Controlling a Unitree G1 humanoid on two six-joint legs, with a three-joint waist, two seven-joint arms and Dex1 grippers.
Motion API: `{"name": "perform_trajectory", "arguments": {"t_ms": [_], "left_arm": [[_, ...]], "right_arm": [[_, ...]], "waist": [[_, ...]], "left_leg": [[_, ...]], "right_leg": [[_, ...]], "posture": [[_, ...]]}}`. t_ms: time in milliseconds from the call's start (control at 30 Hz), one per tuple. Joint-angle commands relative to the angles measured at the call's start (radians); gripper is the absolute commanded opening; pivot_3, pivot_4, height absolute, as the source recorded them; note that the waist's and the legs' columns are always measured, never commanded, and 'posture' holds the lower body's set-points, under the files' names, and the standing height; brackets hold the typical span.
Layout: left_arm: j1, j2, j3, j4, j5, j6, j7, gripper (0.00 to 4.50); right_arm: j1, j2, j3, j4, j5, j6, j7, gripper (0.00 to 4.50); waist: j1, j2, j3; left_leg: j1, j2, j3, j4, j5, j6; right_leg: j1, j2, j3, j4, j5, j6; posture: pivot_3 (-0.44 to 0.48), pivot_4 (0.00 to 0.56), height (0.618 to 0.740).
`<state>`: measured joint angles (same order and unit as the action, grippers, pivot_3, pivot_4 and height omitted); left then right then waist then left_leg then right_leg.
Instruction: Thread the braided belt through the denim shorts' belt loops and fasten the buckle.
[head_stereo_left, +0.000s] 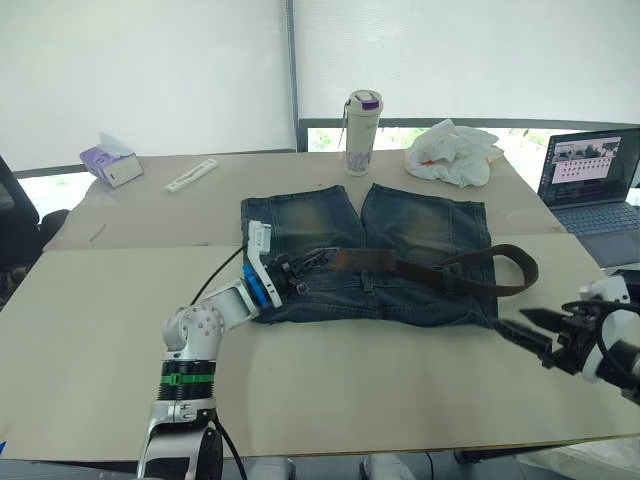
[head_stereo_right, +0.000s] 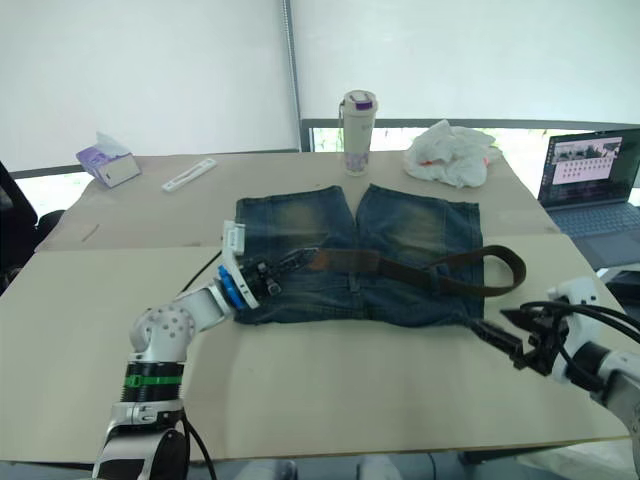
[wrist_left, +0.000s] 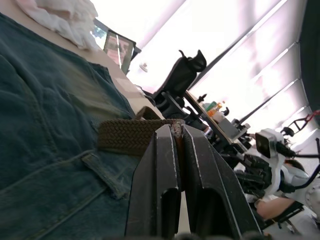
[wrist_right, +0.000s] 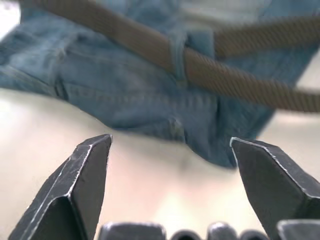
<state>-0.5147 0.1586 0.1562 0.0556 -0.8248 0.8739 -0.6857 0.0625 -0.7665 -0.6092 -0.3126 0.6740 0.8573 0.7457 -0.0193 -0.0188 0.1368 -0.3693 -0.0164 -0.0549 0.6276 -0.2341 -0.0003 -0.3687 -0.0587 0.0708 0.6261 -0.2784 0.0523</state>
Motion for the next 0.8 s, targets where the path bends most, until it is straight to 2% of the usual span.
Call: {"name": "perform_trajectory", "arguments": {"t_ms": [33,200,300,367,800], "left_arm": [[-0.007,-0.007,0.009,-0.039,-0.032,0.002,0.006,0.0],[-0.007,-0.051,0.016,-0.041,-0.072,0.022,0.037,0.0],[0.009,-0.067,0.013,-0.058,-0.092,0.039,0.056,0.0],[0.018,-0.061,-0.001,-0.074,-0.093,0.045,0.059,0.0],[0.025,-0.036,-0.003,-0.07,-0.106,0.06,0.053,0.0]], "right_arm": [[-0.078,0.069,-0.039,-0.109,0.216,0.064,-0.049,4.25],[-0.123,0.314,0.113,-0.208,0.507,0.143,-0.243,4.25],[-0.074,0.427,0.234,-0.201,0.522,0.146,-0.305,4.25],[-0.08,0.496,0.265,-0.165,0.528,0.108,-0.347,4.25],[-0.199,0.584,0.291,-0.06,0.573,-0.003,-0.435,4.25]], "waist": [[0.001,0.0,0.0],[0.004,0.0,0.0],[0.01,0.004,-0.003],[0.007,0.005,-0.003],[0.0,0.006,-0.003]], "left_leg": [[0.0,0.0,0.0,0.0,0.0,0.0],[-0.001,0.003,-0.005,-0.001,0.0,0.0],[-0.001,0.002,-0.006,0.0,0.0,0.0],[-0.002,0.001,-0.006,0.0,0.0,0.0],[-0.001,0.0,-0.006,-0.001,0.0,0.0]], "right_leg": [[0.0,0.0,0.0,0.0,0.0,0.0],[0.0,0.0,-0.001,0.0,0.003,-0.005],[-0.001,-0.002,-0.001,0.0,0.004,-0.006],[-0.001,-0.003,-0.001,-0.001,0.003,-0.005],[-0.002,-0.001,0.0,-0.001,0.004,-0.004]], "posture": [[0.0,0.15,0.74],[0.0,0.15,0.74],[0.0,0.15,0.74],[0.0,0.15,0.74],[0.0,0.15,0.74]]}}
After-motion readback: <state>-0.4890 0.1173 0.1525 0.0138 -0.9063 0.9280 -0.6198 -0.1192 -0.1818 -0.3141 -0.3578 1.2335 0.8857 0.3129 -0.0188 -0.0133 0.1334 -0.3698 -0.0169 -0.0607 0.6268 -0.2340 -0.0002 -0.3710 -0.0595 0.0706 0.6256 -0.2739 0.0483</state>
